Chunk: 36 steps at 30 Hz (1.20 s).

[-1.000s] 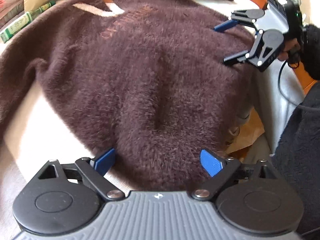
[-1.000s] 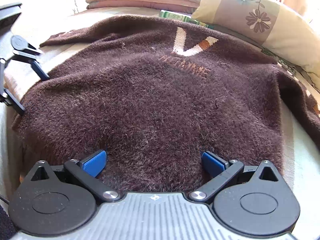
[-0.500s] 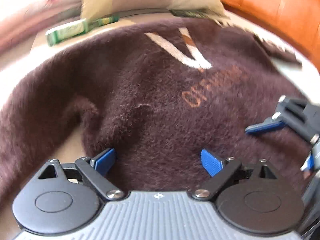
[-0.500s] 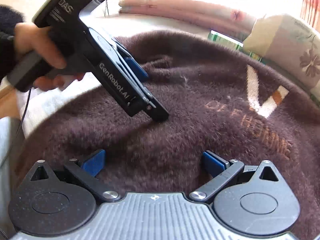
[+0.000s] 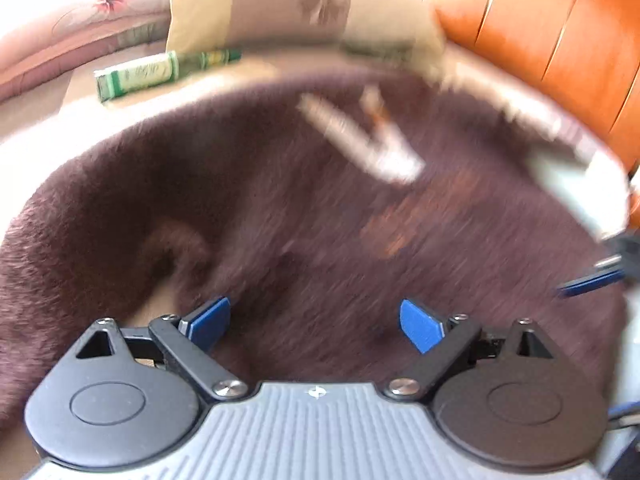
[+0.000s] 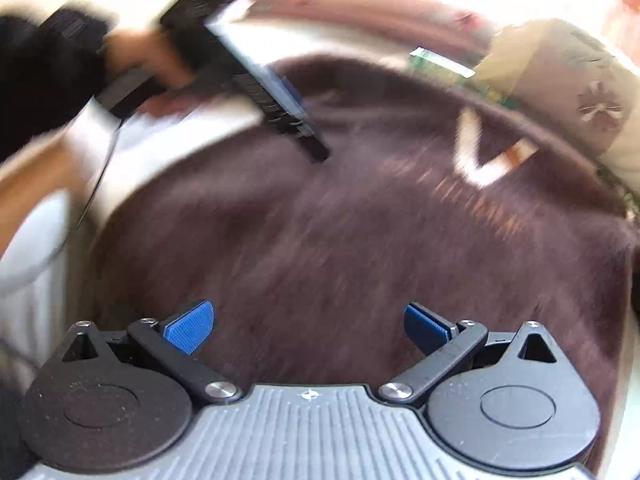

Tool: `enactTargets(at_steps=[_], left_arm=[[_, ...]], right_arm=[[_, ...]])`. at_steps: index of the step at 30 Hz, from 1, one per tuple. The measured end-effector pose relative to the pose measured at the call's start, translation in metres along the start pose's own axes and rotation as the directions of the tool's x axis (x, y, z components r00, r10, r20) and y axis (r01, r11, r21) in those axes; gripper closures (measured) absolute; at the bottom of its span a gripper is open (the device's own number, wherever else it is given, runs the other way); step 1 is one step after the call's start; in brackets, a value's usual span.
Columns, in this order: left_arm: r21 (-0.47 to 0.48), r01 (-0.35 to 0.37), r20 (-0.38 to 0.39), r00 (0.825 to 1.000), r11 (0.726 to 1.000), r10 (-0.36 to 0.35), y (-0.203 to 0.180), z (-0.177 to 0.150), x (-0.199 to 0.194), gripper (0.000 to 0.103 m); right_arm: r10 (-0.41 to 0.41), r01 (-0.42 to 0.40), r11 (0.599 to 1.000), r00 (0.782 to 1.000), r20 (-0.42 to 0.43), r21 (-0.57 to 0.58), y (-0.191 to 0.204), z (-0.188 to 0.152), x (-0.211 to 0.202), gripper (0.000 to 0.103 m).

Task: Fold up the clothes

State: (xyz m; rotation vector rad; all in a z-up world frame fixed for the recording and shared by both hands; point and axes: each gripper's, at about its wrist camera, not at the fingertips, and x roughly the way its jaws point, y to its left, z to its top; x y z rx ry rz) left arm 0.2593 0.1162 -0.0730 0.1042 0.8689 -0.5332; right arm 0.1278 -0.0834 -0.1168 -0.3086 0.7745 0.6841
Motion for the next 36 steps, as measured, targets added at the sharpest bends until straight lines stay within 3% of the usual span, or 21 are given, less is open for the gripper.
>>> enactTargets(at_steps=[4, 10, 13, 15, 19, 21, 24, 27, 29, 33, 36], left_arm=[[-0.071, 0.075, 0.079, 0.994, 0.995, -0.069, 0.006, 0.012, -0.002, 0.010], [-0.250, -0.005, 0.006, 1.000, 0.968, 0.007, 0.049, 0.024, 0.026, 0.012], [-0.294, -0.019, 0.012, 1.000, 0.956, 0.023, 0.069, 0.025, 0.019, 0.031], [-0.302, -0.012, 0.005, 1.000, 0.953, 0.014, 0.071, 0.024, 0.014, 0.031], [-0.218, -0.037, -0.004, 0.999, 0.975, 0.037, 0.034, 0.029, 0.007, 0.023], [-0.138, 0.008, -0.003, 1.000, 0.990, -0.009, 0.003, 0.030, 0.007, 0.023], [0.017, 0.045, -0.023, 0.999, 0.999, -0.045, -0.050, 0.025, 0.010, 0.022], [0.204, -0.030, -0.077, 0.996, 0.978, 0.047, -0.093, 0.007, 0.017, 0.022], [0.289, -0.107, -0.118, 0.982, 0.951, 0.146, -0.109, -0.014, 0.019, 0.021], [0.182, -0.123, -0.142, 0.978, 0.976, 0.150, -0.088, -0.045, -0.007, 0.011], [0.114, -0.164, -0.178, 0.967, 0.980, 0.182, -0.073, -0.061, -0.030, 0.011]], right_arm=[[-0.044, 0.040, 0.987, 0.999, 0.022, 0.156, -0.031, 0.013, 0.006, 0.000], [-0.141, 0.145, 0.965, 0.989, -0.033, 0.221, -0.061, -0.024, -0.007, 0.000], [-0.203, 0.215, 0.951, 0.976, -0.074, 0.223, -0.076, -0.051, -0.015, 0.000], [-0.184, 0.192, 0.943, 0.981, -0.056, 0.273, -0.089, -0.065, -0.028, 0.000], [-0.206, 0.199, 0.925, 0.978, -0.013, 0.325, -0.104, -0.064, -0.047, 0.000], [-0.183, 0.157, 0.925, 0.982, 0.044, 0.346, -0.107, -0.056, -0.053, 0.000], [-0.152, 0.127, 0.940, 0.987, 0.056, 0.316, -0.100, -0.045, -0.037, 0.000], [-0.151, 0.155, 0.947, 0.988, -0.037, 0.281, -0.093, -0.049, -0.011, 0.000], [-0.176, 0.178, 0.959, 0.984, -0.027, 0.219, -0.084, -0.061, -0.014, 0.000], [-0.174, 0.179, 0.956, 0.984, -0.042, 0.234, -0.086, -0.081, -0.033, 0.000], [-0.176, 0.180, 0.953, 0.984, -0.037, 0.246, -0.088, -0.091, -0.040, 0.000]])
